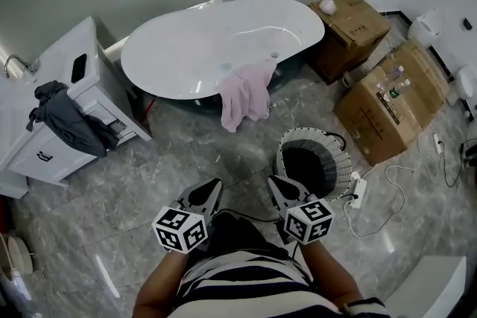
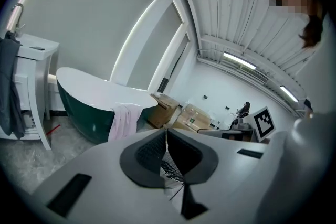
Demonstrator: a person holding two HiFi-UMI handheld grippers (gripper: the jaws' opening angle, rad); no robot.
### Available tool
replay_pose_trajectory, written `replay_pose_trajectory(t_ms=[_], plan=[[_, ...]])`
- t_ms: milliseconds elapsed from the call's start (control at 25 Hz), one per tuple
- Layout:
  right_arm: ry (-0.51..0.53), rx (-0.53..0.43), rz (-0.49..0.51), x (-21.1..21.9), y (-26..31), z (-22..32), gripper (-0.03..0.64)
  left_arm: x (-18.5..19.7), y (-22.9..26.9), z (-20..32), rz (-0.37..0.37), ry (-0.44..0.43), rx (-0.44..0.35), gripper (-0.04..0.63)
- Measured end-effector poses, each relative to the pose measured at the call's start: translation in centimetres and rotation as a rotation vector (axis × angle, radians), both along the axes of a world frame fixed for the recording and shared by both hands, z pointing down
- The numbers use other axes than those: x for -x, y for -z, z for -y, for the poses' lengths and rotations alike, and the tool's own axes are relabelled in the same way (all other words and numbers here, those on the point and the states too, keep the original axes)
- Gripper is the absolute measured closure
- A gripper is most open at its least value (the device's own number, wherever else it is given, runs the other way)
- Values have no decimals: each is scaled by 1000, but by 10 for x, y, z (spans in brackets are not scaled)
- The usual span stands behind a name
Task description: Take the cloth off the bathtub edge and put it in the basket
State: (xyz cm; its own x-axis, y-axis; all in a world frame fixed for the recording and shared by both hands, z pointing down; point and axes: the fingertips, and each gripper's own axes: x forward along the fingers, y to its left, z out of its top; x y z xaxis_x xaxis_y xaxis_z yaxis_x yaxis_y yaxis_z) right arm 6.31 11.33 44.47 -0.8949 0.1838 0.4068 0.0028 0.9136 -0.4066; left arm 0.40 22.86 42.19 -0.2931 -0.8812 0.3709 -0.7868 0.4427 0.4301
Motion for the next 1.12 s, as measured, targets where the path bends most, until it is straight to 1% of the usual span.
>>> replay_pose_trajectory(t_ms=[160,280,400,520,640,720,840,920,1000,1120], plan=[[-14,5,-17,15,-5,7,591,21,-3,16,34,-27,18,569],[-35,11,-8,33,-7,14,591,47,-13,27,59,-36,48,569],[-61,17,27,62,-6,25,591,81,-23,40,70,-55,74,569],[-104,63,55,96,-5,35,589,115,-31,51,90,-110,116,568],[-134,116,52,130,-10,41,589,148,-39,59,67,-170,128,568],[-156,120,40,151,-15,44,589,169,-46,60,40,-206,139,568],[-190,104,20,180,-23,49,590,193,-56,59,24,-261,167,568],[-215,81,20,198,-27,55,589,206,-64,61,21,-307,184,568],[-246,59,21,213,-30,63,589,217,-71,65,3,-353,200,568],[-263,37,6,224,-38,75,589,226,-78,75,-6,-379,210,568]])
